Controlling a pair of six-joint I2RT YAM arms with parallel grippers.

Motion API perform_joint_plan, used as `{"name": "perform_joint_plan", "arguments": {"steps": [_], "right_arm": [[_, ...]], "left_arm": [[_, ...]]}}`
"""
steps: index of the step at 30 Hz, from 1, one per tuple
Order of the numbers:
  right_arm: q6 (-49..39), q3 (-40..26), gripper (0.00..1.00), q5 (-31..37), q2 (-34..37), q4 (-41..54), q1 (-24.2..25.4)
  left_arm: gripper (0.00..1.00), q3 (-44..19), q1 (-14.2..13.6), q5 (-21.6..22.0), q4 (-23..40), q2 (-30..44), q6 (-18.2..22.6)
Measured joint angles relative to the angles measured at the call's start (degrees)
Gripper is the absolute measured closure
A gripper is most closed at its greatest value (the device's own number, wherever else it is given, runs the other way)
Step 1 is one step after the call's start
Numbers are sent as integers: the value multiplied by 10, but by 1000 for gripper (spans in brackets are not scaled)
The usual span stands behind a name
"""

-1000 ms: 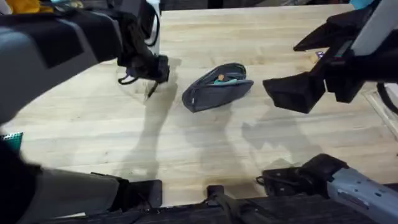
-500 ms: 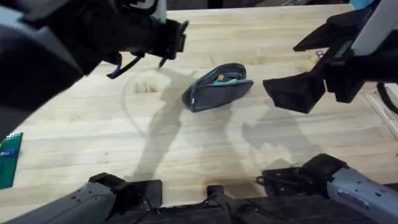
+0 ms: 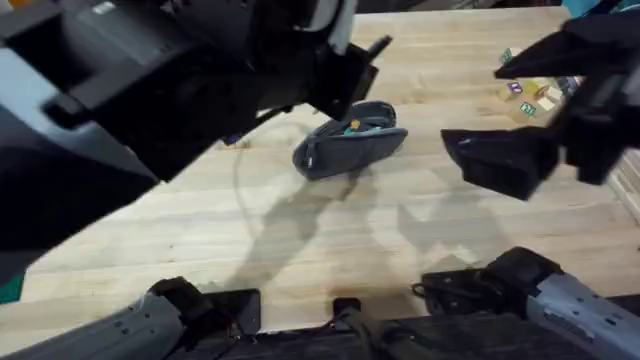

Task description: Unzip the bag, pick up the pens from the table one at a time and place them inside, then zip the bag closed.

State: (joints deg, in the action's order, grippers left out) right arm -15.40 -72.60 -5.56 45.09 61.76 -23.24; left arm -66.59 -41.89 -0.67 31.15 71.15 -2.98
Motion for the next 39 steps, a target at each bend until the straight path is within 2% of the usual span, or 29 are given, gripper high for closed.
{"name": "perform_joint_plan", "arguments": {"steps": [5, 9, 14, 21, 32, 39], "right_arm": [[0, 0, 3, 0, -35, 0, 0], [0, 0, 3, 0, -45, 0, 0], [0, 0, 3, 0, -46, 0, 0], [0, 0, 4, 0, -46, 0, 0], [0, 0, 3, 0, -46, 0, 0], [0, 0, 3, 0, -46, 0, 0]], "left_arm": [[956, 0, -28, -1, -28, 21, 6], [956, 0, -38, -16, -53, 54, 41], [956, 0, -43, -37, -89, 107, 91], [956, 0, -43, -66, -116, 173, 136], [957, 0, -43, -77, -115, 236, 211], [957, 0, -34, -55, -48, 237, 236]]}}
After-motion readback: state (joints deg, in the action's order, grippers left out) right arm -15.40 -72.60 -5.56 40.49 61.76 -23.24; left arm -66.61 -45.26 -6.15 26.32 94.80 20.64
